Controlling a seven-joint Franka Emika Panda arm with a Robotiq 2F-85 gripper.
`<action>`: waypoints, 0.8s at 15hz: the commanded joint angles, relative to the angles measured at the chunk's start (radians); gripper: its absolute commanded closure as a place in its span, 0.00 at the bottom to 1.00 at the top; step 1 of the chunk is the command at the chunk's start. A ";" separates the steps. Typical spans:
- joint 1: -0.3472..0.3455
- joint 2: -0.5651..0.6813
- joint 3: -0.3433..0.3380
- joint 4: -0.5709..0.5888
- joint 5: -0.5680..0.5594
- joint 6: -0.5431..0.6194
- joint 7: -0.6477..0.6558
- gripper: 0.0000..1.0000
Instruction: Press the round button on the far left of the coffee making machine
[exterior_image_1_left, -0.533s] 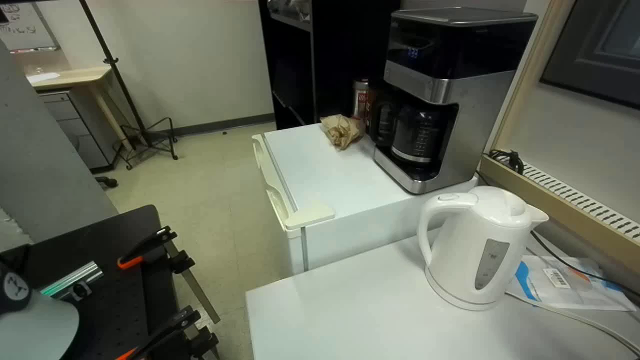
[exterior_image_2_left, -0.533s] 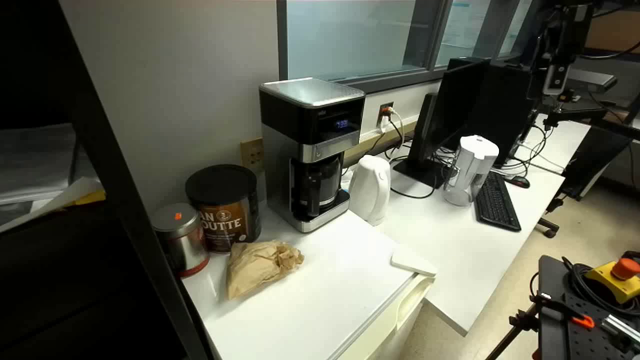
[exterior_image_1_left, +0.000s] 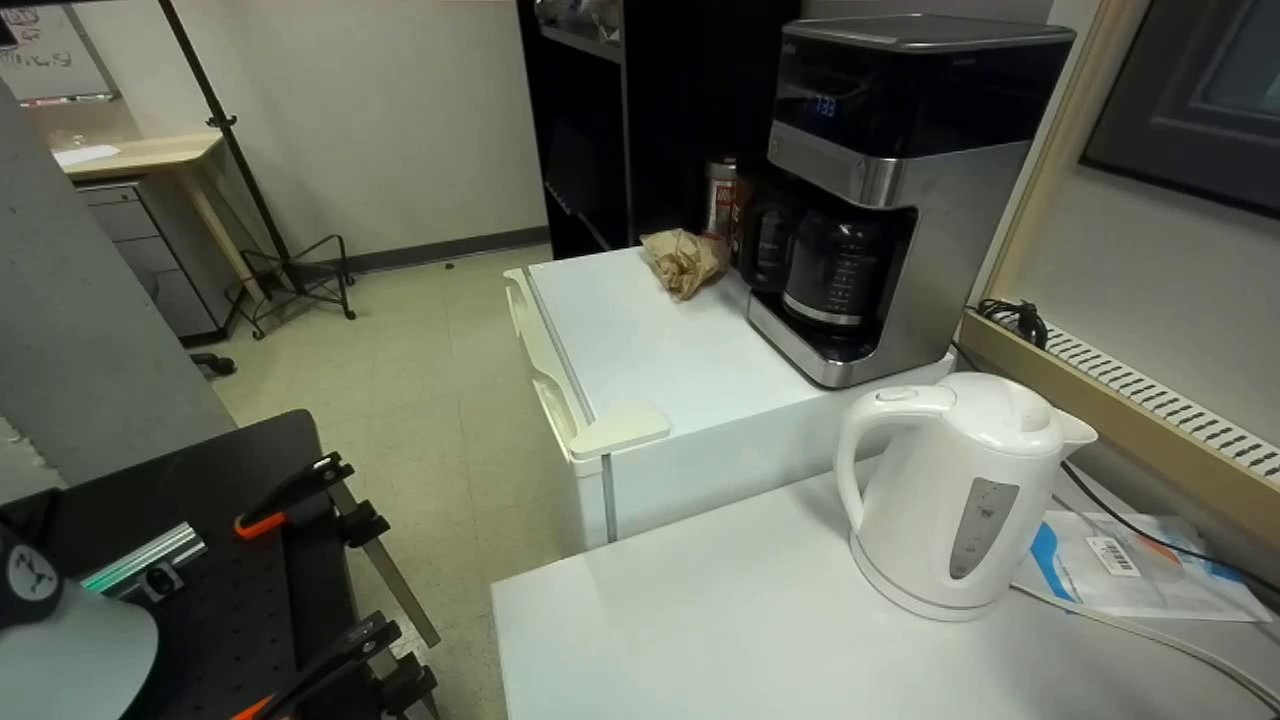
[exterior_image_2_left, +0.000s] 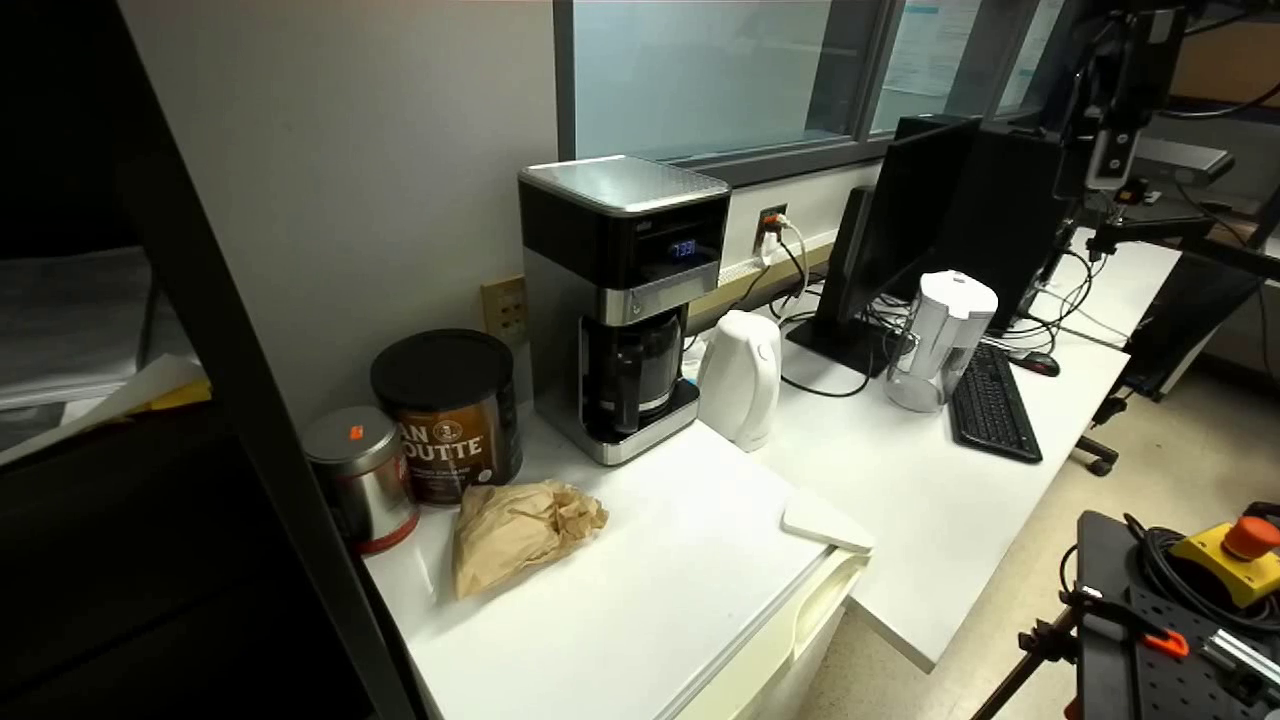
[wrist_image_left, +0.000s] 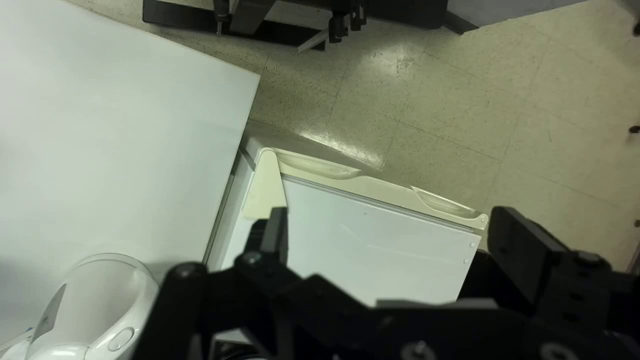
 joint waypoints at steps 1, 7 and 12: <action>-0.027 0.008 0.033 -0.009 -0.007 0.033 -0.004 0.00; -0.019 0.051 0.100 -0.072 -0.082 0.237 0.003 0.00; -0.011 0.097 0.180 -0.146 -0.261 0.416 0.060 0.00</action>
